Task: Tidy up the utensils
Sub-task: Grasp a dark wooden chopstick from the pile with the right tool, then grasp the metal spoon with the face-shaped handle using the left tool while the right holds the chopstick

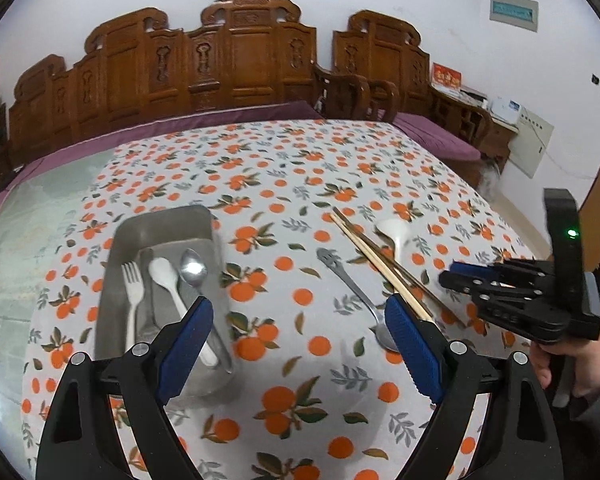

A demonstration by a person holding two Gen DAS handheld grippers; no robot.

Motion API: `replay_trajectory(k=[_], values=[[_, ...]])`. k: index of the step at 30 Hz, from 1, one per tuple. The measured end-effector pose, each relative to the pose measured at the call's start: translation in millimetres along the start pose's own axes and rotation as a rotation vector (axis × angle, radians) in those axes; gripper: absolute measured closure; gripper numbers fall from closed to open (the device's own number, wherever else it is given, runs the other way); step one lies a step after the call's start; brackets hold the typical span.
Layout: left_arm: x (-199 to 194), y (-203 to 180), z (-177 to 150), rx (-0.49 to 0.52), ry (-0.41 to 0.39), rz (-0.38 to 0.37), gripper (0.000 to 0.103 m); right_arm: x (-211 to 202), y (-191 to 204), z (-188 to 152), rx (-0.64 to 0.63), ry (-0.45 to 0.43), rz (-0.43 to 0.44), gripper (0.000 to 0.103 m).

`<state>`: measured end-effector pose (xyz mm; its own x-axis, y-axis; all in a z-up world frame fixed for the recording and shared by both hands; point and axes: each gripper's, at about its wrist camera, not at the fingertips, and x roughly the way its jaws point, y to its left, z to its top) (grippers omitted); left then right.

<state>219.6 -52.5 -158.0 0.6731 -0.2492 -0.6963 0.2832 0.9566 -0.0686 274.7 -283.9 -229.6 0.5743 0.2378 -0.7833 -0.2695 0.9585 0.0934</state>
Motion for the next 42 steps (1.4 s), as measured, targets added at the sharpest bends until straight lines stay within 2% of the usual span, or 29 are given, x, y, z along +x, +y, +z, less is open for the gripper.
replay_trajectory(k=[3, 6, 19, 21, 22, 24, 27, 30, 35, 40, 42], values=[[7, -7, -5, 0.016, 0.02, -0.004, 0.019, 14, -5, -4, 0.012, 0.032, 0.022, 0.078], [13, -14, -10, 0.033, 0.035, -0.007, 0.019, 27, -3, -9, -0.036, 0.07, -0.01, 0.078], [40, -27, -24, 0.046, 0.075, 0.025, 0.019, 31, 4, -9, -0.12, 0.051, -0.03, 0.08], [43, -26, -23, 0.034, 0.073, 0.032, 0.019, 31, 4, -8, -0.124, 0.05, -0.03, 0.088], [44, -26, -23, 0.033, 0.073, 0.036, 0.019, 31, 4, -8, -0.124, 0.051, -0.025, 0.095], [47, -27, -22, 0.034, 0.078, 0.048, 0.019, 30, 3, -8, -0.116, 0.046, -0.003, 0.097], [52, -31, -20, 0.039, 0.092, 0.05, 0.019, 21, -1, -3, -0.094, -0.003, -0.014, 0.097], [62, -38, -17, 0.049, 0.111, 0.06, 0.026, 11, -9, 2, -0.052, -0.047, 0.007, 0.097], [88, -50, -10, 0.011, 0.177, 0.035, 0.036, 5, -15, 5, -0.027, -0.073, 0.028, 0.097], [113, -65, -5, 0.023, 0.247, 0.064, 0.046, 4, -20, 5, -0.012, -0.077, 0.032, 0.097], [122, -69, -3, 0.025, 0.272, 0.085, 0.053, 4, -21, 6, -0.006, -0.082, 0.035, 0.097]])
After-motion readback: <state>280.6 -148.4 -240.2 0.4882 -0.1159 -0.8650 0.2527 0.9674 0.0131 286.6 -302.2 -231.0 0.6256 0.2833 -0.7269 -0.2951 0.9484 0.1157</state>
